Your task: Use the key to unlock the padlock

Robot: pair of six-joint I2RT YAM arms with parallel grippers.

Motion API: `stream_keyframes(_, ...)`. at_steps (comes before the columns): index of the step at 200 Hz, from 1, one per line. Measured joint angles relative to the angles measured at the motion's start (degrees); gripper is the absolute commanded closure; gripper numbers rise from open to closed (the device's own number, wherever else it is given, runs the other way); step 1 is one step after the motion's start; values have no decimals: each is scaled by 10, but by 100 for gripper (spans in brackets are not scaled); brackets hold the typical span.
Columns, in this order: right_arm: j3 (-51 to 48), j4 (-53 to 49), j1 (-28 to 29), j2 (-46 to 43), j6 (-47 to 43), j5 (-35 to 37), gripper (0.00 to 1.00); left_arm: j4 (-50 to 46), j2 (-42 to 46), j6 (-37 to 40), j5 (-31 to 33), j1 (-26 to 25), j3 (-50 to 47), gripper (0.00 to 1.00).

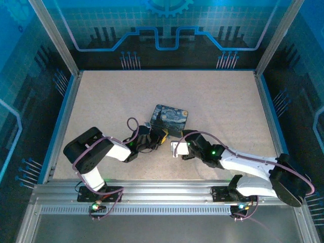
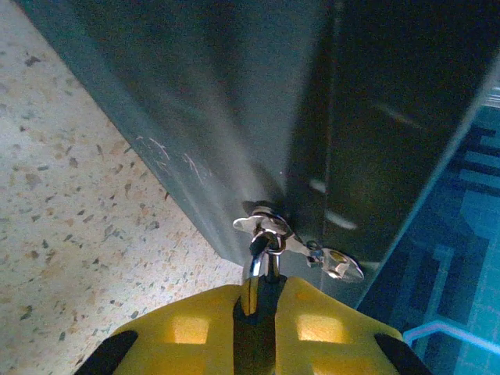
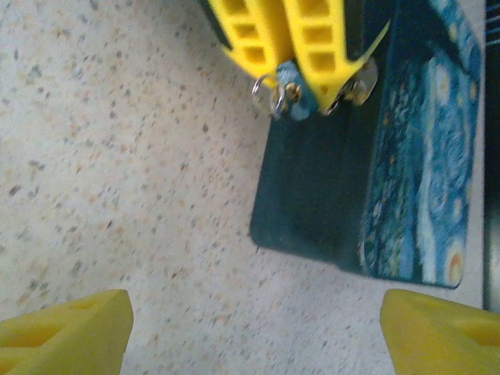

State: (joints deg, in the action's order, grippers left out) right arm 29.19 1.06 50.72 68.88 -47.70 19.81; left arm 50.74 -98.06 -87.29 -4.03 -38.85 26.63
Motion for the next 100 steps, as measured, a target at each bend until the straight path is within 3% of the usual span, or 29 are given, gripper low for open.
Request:
stream_keyframes(23, 0, 56, 8, 45, -10, 2, 20, -2, 1, -7, 0, 0, 0, 93)
stream_keyframes(50, 1, 96, 10, 81, -13, -8, 34, -2, 1, -14, 0, 0, 0, 93)
stream_keyframes(100, 13, 128, 10, 103, -1, -30, 49, -5, 1, -24, 0, -2, 6, 94)
